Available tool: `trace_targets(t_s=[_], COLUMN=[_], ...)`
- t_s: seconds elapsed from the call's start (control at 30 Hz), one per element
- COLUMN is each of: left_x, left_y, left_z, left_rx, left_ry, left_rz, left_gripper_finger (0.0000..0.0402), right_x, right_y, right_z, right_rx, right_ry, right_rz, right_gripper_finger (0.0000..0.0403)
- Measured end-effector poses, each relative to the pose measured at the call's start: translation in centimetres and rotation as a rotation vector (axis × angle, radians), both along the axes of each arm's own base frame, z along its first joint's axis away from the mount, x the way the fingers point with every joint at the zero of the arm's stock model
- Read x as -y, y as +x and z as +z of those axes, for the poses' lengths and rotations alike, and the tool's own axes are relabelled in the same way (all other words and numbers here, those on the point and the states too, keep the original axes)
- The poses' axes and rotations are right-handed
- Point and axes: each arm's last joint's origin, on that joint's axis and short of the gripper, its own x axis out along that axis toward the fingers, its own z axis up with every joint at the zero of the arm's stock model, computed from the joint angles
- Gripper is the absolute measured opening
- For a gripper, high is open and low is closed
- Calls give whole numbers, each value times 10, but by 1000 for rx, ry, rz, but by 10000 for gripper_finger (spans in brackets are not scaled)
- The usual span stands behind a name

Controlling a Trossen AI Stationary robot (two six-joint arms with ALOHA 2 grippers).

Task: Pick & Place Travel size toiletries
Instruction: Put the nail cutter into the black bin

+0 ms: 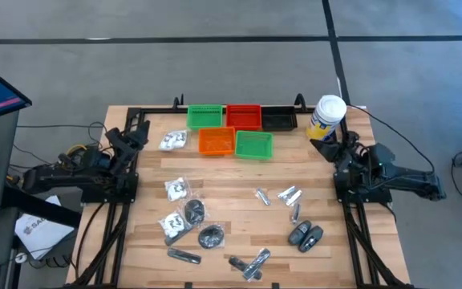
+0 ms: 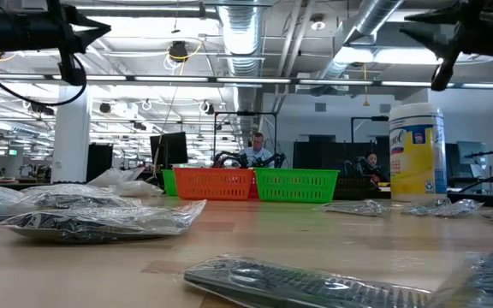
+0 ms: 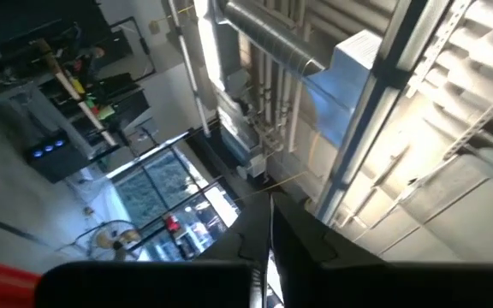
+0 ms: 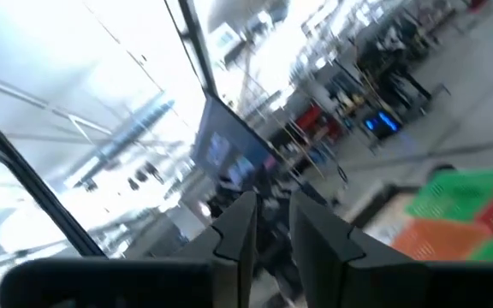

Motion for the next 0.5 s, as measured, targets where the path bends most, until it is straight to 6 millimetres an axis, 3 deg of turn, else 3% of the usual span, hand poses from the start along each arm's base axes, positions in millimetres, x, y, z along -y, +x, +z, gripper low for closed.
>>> trace_targets(t_s=[0.3,0.5], left_x=[1,3], left_y=[19,40], left_z=[2,14], left_rx=[46,-17], left_ry=[4,50], left_rz=[-171,-312], left_gripper_finger=[7,7], right_x=[1,1], right_y=[-6,-6], right_z=[11,11], right_rx=[127,172], right_ry=[-21,99], right_rz=[-24,43], right_gripper_finger=[67,67])
